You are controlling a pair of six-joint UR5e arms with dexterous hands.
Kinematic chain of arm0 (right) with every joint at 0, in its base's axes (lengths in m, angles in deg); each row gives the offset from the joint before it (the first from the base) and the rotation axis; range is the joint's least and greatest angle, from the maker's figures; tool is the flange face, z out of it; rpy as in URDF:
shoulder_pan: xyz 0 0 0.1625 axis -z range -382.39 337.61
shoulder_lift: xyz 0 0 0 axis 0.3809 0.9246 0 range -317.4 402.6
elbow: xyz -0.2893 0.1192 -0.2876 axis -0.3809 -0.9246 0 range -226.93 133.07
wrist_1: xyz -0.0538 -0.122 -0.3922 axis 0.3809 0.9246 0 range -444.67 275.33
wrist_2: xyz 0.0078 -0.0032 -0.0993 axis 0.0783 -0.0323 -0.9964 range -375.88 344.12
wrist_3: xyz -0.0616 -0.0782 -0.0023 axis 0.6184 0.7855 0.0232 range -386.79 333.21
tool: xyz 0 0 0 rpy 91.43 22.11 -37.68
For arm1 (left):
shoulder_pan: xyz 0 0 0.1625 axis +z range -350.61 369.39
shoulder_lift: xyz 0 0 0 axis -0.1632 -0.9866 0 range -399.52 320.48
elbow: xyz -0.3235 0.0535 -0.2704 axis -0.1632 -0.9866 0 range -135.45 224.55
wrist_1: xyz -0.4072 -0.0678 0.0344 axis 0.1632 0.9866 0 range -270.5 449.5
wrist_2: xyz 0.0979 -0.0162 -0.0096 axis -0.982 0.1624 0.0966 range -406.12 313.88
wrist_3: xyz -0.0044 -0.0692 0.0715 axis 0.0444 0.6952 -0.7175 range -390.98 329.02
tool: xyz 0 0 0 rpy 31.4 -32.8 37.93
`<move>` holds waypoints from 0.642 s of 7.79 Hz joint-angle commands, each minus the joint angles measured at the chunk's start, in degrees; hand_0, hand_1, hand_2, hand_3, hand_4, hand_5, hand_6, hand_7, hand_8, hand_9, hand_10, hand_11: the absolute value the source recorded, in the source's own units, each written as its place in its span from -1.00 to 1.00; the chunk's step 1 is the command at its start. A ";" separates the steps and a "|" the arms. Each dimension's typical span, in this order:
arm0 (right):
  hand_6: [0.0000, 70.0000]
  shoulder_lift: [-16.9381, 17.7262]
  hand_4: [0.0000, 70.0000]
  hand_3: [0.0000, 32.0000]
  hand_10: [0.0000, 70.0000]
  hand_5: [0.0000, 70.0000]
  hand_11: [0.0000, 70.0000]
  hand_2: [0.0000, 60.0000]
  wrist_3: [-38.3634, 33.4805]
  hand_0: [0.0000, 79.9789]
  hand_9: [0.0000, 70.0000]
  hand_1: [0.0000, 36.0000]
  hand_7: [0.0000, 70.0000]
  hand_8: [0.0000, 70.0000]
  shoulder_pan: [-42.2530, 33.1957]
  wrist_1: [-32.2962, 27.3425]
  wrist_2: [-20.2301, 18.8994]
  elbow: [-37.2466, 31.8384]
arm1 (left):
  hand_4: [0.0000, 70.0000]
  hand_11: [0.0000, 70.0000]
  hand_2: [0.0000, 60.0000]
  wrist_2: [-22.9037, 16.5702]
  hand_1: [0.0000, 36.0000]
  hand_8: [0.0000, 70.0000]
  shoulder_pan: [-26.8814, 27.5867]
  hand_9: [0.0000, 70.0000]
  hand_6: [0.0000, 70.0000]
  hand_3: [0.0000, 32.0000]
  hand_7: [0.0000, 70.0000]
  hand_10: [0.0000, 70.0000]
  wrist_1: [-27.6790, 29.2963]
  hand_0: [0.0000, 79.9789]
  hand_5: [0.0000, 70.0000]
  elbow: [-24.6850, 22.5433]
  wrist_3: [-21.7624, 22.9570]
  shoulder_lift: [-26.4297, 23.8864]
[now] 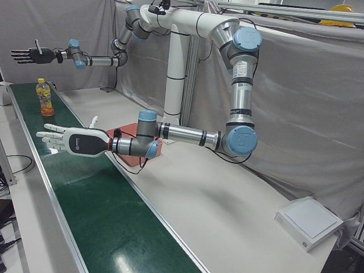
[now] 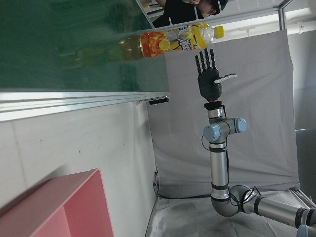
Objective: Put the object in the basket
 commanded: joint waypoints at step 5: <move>-1.00 0.00 -1.00 -1.00 -1.00 -1.00 -1.00 -1.00 -0.04 -1.00 -1.00 -1.00 -1.00 -1.00 0.00 0.00 0.00 0.01 | -0.56 -0.70 -1.00 -0.09 -0.62 -0.84 -0.25 -0.82 -1.00 -0.98 -1.00 -0.81 -0.05 0.31 -0.74 0.01 0.53 0.10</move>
